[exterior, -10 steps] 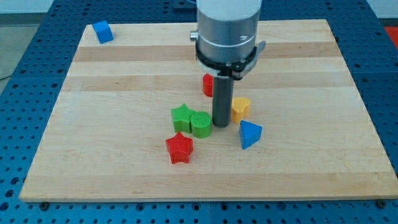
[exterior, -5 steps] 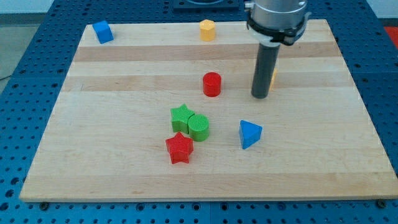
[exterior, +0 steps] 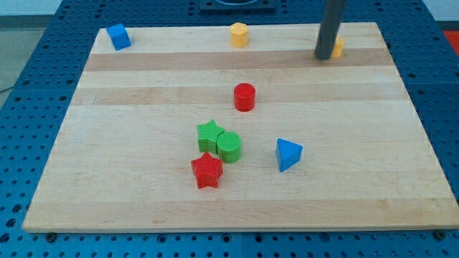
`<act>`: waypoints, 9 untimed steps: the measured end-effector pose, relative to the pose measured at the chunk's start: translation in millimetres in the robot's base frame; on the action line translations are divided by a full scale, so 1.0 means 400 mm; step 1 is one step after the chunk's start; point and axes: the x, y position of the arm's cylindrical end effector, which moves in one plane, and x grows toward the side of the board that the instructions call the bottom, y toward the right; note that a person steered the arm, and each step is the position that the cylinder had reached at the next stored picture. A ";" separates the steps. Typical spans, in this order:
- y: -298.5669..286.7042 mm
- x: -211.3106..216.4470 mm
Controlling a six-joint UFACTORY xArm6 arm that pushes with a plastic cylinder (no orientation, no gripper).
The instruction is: Move the yellow heart to the top right corner
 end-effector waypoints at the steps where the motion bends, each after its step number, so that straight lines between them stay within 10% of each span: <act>1: 0.000 0.001; 9: 0.119 0.019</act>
